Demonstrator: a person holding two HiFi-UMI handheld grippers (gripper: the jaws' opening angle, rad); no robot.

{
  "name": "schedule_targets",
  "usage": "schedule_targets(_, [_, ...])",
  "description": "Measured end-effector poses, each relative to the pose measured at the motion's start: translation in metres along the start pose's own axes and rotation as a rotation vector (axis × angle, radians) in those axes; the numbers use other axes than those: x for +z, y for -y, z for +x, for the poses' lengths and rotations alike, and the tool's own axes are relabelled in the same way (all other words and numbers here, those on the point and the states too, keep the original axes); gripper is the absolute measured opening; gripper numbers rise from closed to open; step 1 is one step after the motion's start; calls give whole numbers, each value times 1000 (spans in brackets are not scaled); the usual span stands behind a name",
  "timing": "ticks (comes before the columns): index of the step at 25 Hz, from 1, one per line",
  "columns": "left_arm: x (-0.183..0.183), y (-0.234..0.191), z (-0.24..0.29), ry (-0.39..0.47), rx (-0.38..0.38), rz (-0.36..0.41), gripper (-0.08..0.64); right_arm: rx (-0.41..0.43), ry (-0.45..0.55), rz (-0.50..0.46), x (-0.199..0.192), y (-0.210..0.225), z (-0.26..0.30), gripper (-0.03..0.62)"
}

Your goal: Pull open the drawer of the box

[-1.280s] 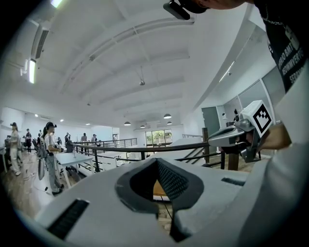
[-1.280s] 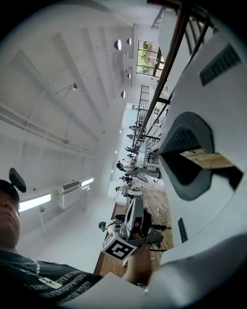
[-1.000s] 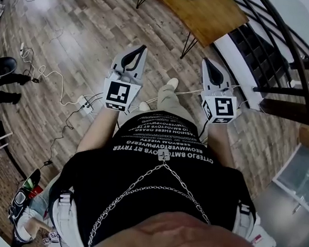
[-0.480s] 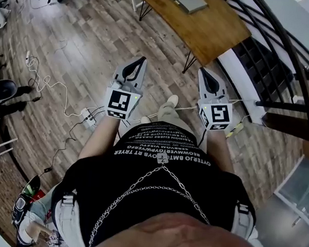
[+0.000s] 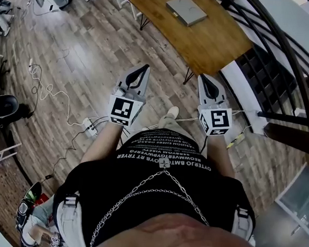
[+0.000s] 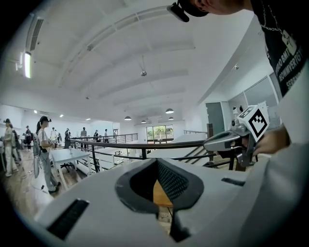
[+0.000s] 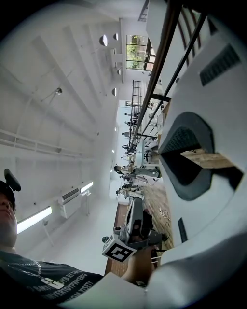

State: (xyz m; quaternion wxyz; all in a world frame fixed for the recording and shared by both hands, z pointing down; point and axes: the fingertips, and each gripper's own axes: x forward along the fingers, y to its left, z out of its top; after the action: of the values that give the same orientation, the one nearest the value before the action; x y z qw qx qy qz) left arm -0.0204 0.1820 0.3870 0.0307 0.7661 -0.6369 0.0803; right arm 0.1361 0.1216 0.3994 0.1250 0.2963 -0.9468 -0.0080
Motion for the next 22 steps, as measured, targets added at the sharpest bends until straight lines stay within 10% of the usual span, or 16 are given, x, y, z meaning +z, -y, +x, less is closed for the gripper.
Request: schedule_targets(22, [42,13,134,-13,23,-15,6,80,61,-6,8,134,50,-2])
